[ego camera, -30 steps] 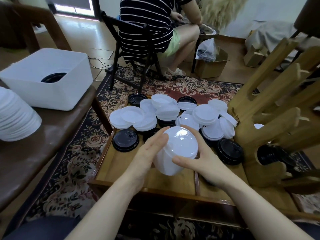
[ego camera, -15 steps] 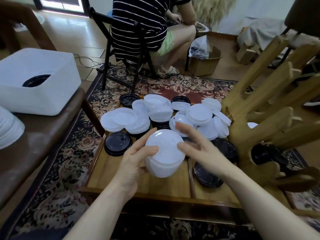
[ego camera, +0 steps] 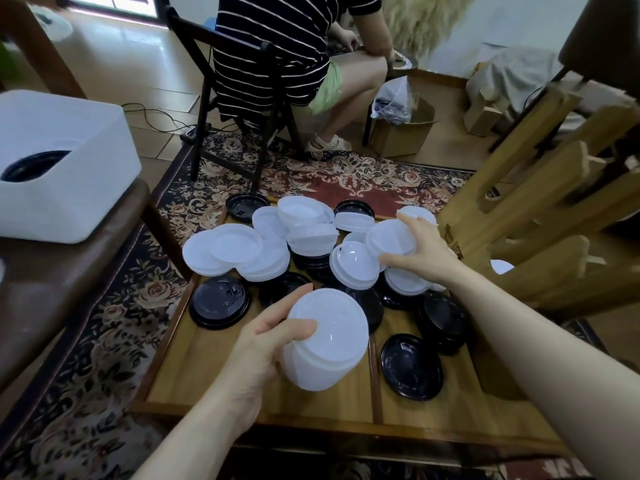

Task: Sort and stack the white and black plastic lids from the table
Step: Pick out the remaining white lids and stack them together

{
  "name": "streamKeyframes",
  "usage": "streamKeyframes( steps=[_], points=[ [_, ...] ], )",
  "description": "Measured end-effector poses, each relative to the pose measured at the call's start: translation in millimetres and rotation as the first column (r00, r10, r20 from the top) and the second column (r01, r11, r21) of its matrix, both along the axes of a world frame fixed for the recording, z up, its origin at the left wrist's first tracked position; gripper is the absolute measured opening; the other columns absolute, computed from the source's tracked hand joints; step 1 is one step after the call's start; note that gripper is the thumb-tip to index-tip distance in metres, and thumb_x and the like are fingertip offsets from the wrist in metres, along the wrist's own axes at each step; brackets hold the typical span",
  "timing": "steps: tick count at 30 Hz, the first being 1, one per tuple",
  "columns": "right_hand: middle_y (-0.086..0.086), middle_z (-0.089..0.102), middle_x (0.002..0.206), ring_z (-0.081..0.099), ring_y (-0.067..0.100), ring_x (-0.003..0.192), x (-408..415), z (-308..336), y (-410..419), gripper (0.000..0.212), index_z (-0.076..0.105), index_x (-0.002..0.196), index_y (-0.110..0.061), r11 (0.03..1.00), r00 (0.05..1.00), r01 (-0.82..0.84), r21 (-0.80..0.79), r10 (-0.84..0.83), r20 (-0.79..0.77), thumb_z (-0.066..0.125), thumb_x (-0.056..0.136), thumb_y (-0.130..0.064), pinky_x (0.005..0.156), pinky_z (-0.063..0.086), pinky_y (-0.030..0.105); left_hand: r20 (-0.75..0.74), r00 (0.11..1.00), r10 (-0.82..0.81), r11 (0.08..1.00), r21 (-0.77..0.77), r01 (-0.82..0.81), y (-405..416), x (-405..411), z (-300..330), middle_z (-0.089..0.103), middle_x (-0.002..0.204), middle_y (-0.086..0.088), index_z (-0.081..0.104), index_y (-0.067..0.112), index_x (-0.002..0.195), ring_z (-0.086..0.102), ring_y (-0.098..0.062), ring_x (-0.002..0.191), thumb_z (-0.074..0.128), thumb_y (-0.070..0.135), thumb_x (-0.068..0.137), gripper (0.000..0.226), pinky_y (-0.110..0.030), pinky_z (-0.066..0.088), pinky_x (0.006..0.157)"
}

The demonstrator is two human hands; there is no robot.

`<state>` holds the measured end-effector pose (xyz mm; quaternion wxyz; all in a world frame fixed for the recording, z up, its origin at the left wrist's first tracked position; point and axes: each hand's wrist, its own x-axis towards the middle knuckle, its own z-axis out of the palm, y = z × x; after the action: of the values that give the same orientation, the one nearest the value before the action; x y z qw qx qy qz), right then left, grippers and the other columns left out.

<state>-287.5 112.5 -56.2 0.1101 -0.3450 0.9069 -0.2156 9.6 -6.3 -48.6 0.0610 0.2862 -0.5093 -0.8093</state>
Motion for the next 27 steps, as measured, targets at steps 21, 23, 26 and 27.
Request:
streamKeyframes(
  steps=[21,23,26,27],
  points=[
    [-0.017,0.046,0.127,0.048,-0.004,0.119,131,47,37,0.066,0.045,0.132,-0.038,0.845,0.932,0.08,-0.529,0.125,0.339,0.08,0.08,-0.017,0.084,0.049,0.015,0.001,0.996,0.084,0.996,-0.005,-0.084,4,0,3,0.073,0.117,0.012,0.07,0.049,0.117,0.064,-0.019,0.112,0.076,0.051,0.04,0.078,-0.037,0.052,0.079],
    [-0.014,0.048,0.13,0.05,-0.001,0.12,150,45,41,0.065,0.048,0.128,-0.043,0.819,0.898,0.062,-0.57,0.204,0.391,0.082,0.075,-0.026,0.088,0.052,0.025,-0.004,0.996,0.085,0.996,-0.011,-0.085,6,1,3,0.073,0.118,0.012,0.068,0.048,0.12,0.064,-0.019,0.113,0.076,0.052,0.042,0.079,-0.037,0.052,0.079],
    [-0.008,0.049,0.135,0.051,0.009,0.123,163,41,44,0.062,0.054,0.127,-0.043,0.831,0.863,-0.033,-0.555,0.303,0.404,0.076,0.069,-0.036,0.093,0.053,0.032,-0.01,0.997,0.072,0.997,-0.029,-0.072,8,1,3,0.072,0.12,0.012,0.067,0.048,0.123,0.064,-0.019,0.115,0.075,0.054,0.045,0.079,-0.037,0.053,0.081],
    [-0.01,0.049,0.135,0.05,0.008,0.125,164,41,44,0.059,0.056,0.126,-0.042,0.839,0.858,-0.077,-0.539,0.331,0.392,0.074,0.07,-0.037,0.093,0.052,0.03,-0.011,0.998,0.064,0.997,-0.032,-0.064,8,1,3,0.072,0.12,0.012,0.066,0.048,0.124,0.064,-0.019,0.115,0.074,0.055,0.046,0.078,-0.037,0.053,0.081]
  ],
)
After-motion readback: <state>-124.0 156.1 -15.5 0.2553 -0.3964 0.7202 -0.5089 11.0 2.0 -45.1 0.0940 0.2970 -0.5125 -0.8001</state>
